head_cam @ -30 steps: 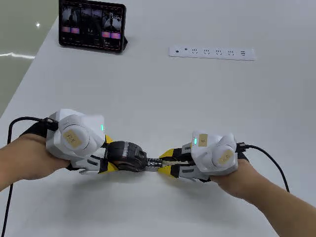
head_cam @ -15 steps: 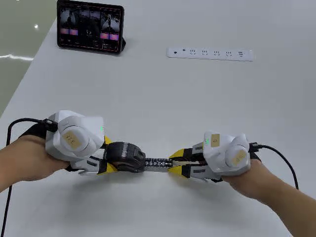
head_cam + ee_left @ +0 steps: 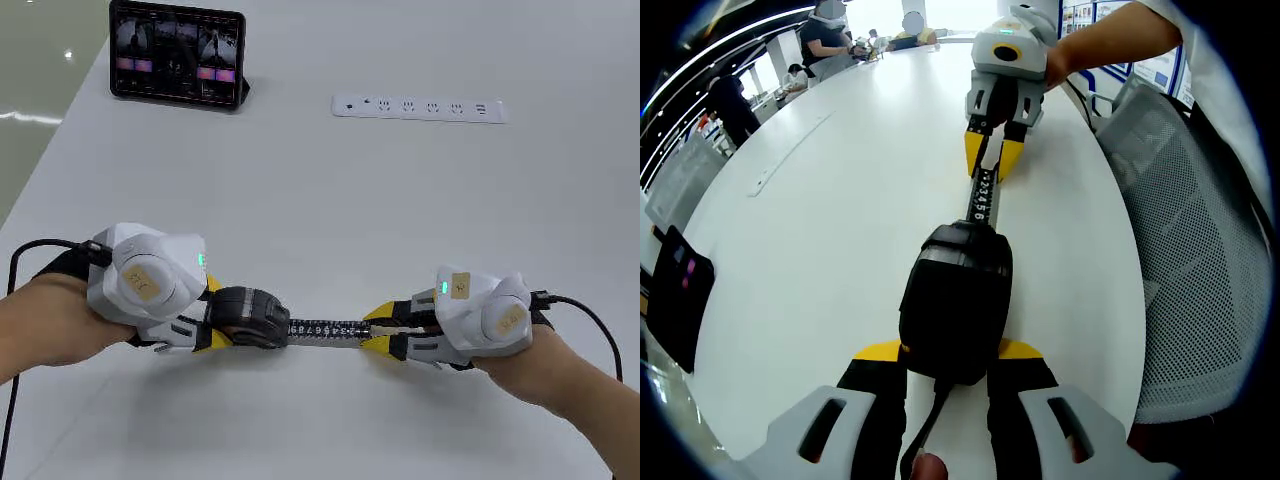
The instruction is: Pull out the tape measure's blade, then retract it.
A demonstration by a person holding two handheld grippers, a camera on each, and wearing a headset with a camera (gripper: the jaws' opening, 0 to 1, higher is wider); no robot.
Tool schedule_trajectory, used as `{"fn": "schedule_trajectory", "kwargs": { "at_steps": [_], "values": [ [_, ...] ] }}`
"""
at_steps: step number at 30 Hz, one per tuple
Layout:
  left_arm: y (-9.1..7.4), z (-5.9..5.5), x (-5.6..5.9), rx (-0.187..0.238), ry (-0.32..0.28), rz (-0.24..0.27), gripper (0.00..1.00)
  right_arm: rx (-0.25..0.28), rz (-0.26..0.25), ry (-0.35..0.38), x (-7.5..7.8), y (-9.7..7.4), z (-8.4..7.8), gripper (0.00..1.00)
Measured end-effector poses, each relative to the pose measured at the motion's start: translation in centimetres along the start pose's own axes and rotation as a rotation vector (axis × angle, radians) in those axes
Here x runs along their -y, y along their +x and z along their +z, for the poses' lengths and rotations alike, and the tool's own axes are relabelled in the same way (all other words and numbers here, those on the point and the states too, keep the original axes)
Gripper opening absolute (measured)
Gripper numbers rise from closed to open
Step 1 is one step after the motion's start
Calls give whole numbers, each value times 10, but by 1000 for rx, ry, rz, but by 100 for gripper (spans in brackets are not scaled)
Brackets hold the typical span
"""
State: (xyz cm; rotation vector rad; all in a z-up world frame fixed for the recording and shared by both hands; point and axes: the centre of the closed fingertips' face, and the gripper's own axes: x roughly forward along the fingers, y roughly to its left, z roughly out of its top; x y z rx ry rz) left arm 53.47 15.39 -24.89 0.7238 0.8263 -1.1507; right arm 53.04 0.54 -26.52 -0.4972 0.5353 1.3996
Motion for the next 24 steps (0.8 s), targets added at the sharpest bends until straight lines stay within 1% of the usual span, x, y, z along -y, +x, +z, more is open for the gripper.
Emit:
{"fn": "schedule_trajectory", "kwargs": {
  "at_steps": [15, 24],
  "values": [
    [0, -1, -1, -4, 6, 1, 26, -21, -2, -2, 1, -13, -9, 9],
    [0, 0, 0, -5, 7, 1, 26, -34, -7, 5, 2, -22, -17, 9]
  ]
}}
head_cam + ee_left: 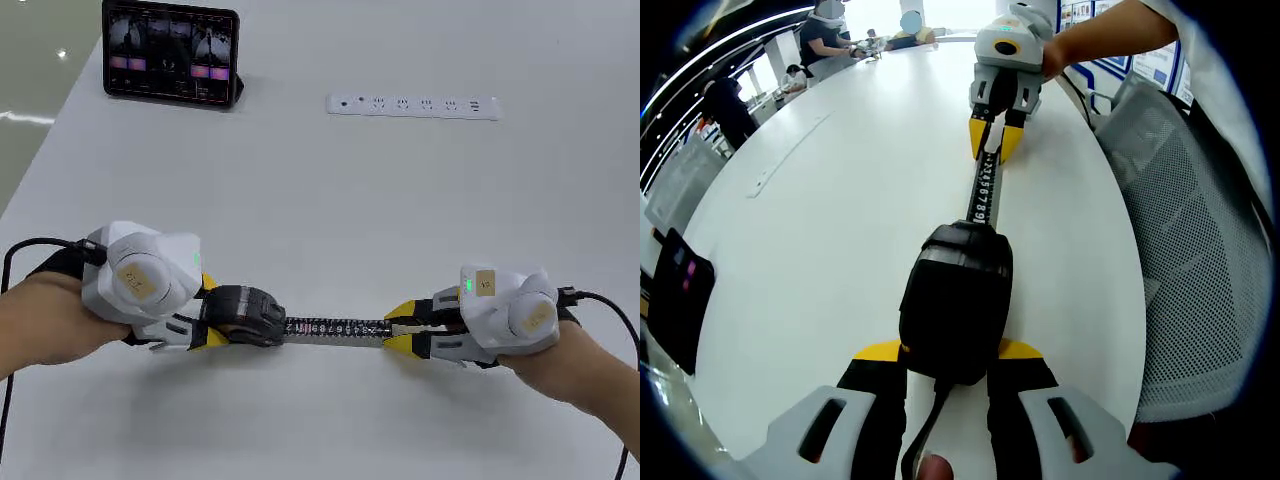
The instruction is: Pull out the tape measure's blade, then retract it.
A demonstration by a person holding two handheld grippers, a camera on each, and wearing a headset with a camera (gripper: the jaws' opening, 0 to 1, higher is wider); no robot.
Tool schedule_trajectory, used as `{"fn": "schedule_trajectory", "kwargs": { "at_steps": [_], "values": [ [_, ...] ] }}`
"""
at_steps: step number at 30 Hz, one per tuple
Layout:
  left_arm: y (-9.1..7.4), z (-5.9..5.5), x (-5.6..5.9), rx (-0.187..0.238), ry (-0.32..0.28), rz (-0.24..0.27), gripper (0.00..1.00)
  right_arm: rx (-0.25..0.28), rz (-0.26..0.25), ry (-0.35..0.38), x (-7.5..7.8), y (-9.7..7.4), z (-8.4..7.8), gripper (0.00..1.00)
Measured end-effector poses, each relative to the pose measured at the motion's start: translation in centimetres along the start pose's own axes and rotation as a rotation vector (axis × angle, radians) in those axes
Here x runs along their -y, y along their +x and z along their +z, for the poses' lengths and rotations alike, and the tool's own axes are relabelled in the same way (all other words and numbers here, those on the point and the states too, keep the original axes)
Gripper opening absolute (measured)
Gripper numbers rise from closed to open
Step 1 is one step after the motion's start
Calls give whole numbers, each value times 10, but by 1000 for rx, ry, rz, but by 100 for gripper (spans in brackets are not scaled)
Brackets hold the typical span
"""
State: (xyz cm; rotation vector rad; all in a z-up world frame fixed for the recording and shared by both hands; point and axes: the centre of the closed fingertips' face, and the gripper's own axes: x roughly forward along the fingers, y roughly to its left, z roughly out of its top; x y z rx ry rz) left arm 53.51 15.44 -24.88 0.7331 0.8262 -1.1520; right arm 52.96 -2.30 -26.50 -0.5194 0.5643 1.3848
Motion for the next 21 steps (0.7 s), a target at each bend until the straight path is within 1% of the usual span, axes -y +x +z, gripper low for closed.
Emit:
{"fn": "schedule_trajectory", "kwargs": {
  "at_steps": [14, 21],
  "values": [
    [-1, 1, 1, -3, 5, 3, 26, -9, -1, 20, 1, -10, -10, 9],
    [0, 1, 1, -2, 0, 3, 26, -18, -3, 23, 3, -18, -16, 9]
  ]
}}
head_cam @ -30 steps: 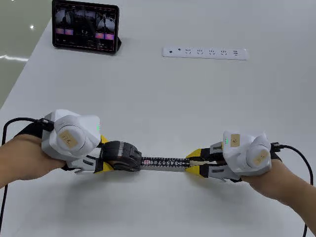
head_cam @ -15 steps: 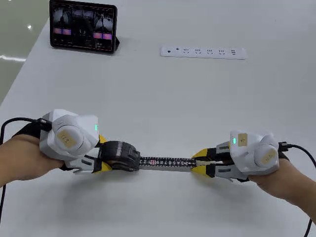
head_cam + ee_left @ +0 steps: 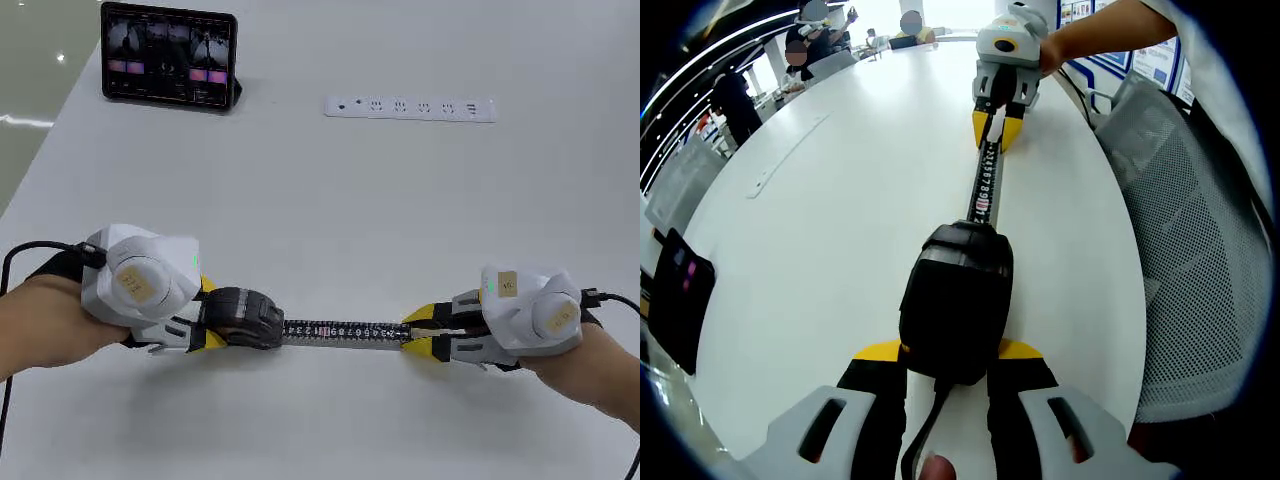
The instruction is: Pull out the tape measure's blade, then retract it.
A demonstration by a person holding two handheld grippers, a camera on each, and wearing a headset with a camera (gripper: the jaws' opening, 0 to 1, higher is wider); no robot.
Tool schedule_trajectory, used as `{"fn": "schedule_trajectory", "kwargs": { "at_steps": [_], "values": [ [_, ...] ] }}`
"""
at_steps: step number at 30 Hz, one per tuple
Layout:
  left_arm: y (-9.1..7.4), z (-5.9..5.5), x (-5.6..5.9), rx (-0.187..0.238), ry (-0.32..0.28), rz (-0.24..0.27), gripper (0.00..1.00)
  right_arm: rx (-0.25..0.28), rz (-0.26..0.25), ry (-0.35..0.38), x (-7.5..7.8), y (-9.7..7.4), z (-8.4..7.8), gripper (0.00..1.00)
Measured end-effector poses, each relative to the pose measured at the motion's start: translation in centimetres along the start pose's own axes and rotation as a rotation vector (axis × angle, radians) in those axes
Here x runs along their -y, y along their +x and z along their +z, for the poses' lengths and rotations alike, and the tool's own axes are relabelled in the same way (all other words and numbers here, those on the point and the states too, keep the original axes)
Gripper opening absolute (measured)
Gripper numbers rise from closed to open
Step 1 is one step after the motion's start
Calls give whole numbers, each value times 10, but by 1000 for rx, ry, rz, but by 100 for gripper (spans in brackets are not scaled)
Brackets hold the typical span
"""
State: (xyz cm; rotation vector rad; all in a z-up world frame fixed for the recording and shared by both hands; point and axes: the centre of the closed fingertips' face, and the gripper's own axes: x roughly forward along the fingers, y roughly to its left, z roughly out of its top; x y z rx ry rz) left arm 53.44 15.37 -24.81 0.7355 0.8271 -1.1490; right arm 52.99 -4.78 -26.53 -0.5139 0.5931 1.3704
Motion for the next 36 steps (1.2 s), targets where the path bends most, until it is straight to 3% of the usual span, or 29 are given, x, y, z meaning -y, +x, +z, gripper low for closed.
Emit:
{"fn": "schedule_trajectory", "kwargs": {
  "at_steps": [17, 36],
  "values": [
    [0, 0, 0, 1, 0, -1, 26, -28, -11, 23, 4, -23, -21, 9],
    [0, 1, 1, -1, 3, -1, 26, -53, -20, 30, 5, -39, -34, 9]
  ]
}}
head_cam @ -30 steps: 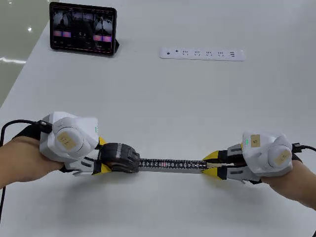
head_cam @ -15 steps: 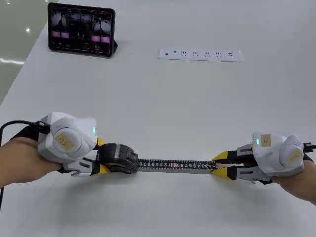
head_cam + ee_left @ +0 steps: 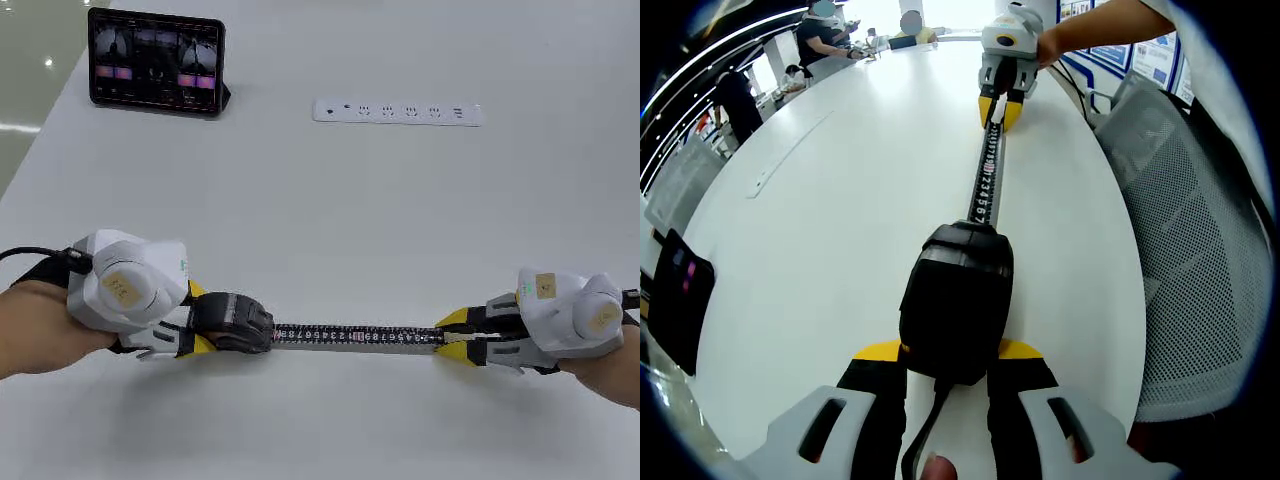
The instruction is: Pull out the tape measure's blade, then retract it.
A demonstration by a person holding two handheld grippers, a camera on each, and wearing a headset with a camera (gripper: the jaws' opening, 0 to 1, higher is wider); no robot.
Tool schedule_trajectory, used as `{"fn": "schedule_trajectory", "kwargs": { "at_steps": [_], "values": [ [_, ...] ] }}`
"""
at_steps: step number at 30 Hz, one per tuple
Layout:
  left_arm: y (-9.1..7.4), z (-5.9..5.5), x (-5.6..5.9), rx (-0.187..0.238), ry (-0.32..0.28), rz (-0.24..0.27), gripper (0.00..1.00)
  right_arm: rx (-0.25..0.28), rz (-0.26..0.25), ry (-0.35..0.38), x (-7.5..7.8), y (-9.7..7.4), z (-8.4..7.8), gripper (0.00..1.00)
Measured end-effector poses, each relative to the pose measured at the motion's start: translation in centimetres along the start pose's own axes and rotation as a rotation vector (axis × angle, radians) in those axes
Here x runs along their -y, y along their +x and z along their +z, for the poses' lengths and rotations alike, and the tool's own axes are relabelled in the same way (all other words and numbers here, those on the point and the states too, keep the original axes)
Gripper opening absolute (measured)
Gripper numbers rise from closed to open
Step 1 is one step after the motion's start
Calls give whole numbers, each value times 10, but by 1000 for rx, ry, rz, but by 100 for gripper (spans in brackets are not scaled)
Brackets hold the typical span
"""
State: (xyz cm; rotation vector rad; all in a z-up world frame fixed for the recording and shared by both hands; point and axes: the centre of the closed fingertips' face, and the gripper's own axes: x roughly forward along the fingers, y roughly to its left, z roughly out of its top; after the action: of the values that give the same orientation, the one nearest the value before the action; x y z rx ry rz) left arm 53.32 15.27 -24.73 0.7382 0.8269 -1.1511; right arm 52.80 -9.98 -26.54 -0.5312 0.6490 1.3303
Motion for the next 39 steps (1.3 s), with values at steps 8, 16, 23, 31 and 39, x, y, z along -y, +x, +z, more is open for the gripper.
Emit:
{"fn": "schedule_trajectory", "kwargs": {
  "at_steps": [8, 16, 23, 31, 39],
  "values": [
    [0, 0, 0, 1, 0, 0, 26, -13, -8, 4, 2, -8, -7, 9],
    [0, 0, 0, 1, 4, 3, 26, -31, -12, 1, 5, -16, -15, 9],
    [0, 0, 0, 0, 4, 2, 26, -37, -10, 0, 3, -18, -15, 9],
    [-1, 0, 1, -3, 7, 4, 26, -35, -8, 9, 0, -17, -13, 9],
    [-1, -1, 0, 1, 3, -1, 26, -33, -16, 15, 0, -20, -14, 9]
  ]
}}
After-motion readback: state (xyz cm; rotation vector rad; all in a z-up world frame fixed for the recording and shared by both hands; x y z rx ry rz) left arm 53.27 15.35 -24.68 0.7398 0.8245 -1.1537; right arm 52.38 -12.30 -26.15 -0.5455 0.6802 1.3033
